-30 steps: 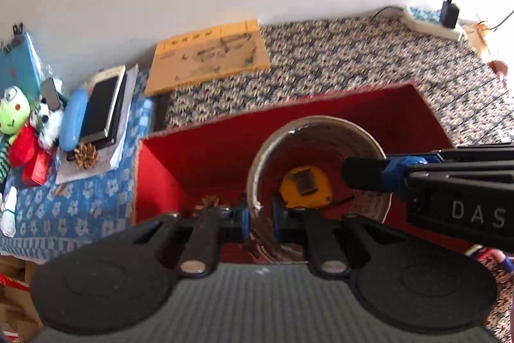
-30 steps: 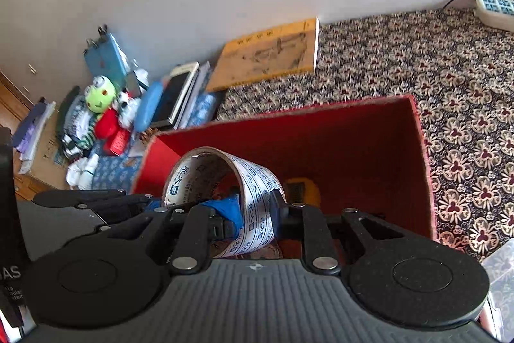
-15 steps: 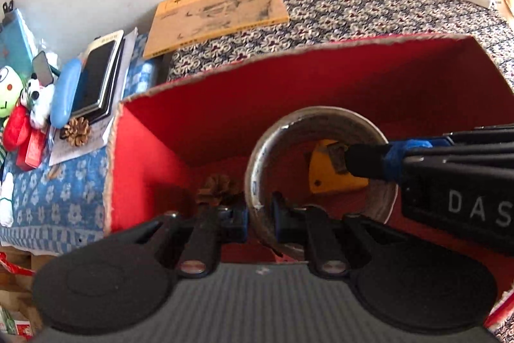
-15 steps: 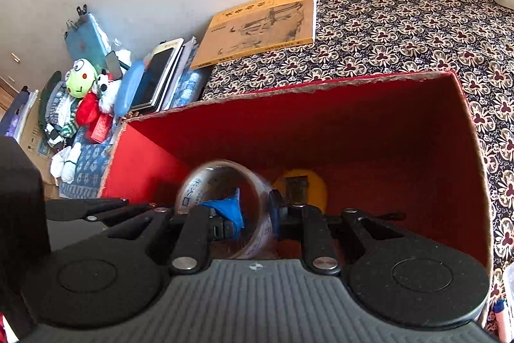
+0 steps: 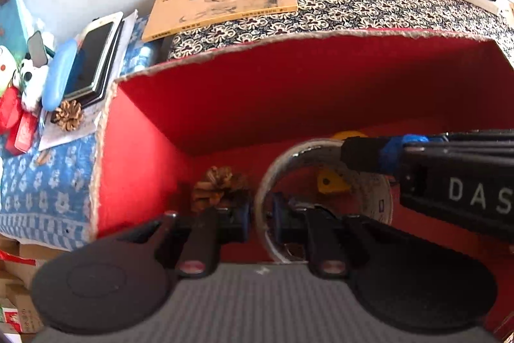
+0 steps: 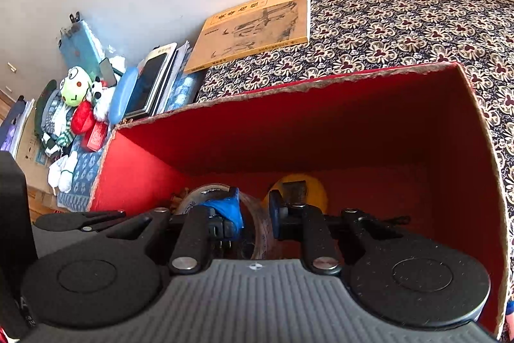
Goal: Organize rigid objects
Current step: 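Lower the tape roll into the red box and open the left tool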
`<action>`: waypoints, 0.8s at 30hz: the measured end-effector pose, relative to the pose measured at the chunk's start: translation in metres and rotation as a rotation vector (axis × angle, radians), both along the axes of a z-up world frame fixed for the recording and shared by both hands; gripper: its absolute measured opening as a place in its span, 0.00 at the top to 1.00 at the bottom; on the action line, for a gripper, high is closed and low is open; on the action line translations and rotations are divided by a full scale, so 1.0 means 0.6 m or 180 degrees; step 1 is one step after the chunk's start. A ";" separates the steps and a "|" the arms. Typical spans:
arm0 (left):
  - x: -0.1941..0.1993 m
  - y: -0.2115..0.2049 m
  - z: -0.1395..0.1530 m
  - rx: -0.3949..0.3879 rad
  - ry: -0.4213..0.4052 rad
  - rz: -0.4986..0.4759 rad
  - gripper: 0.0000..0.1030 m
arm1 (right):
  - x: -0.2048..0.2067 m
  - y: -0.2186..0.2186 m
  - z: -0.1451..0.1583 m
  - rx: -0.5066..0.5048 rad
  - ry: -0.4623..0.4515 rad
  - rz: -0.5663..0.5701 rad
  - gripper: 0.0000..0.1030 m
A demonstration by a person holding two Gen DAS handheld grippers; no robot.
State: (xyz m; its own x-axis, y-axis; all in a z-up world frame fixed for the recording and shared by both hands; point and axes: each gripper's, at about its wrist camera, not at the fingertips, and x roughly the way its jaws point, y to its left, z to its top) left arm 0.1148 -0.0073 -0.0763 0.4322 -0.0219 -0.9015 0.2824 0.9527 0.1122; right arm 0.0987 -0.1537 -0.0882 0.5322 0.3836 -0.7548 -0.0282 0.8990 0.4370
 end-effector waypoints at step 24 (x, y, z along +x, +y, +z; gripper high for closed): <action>-0.027 0.005 0.030 0.0144 -0.0454 0.0216 0.51 | -0.059 -0.024 0.049 -0.0229 -0.0345 -0.0354 0.93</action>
State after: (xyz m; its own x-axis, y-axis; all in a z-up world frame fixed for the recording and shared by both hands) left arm 0.0986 -0.0044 -0.0586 0.5550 0.0510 -0.8303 0.1956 0.9621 0.1898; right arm 0.0632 -0.1680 -0.0590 0.6482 0.2649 -0.7140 0.0296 0.9281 0.3712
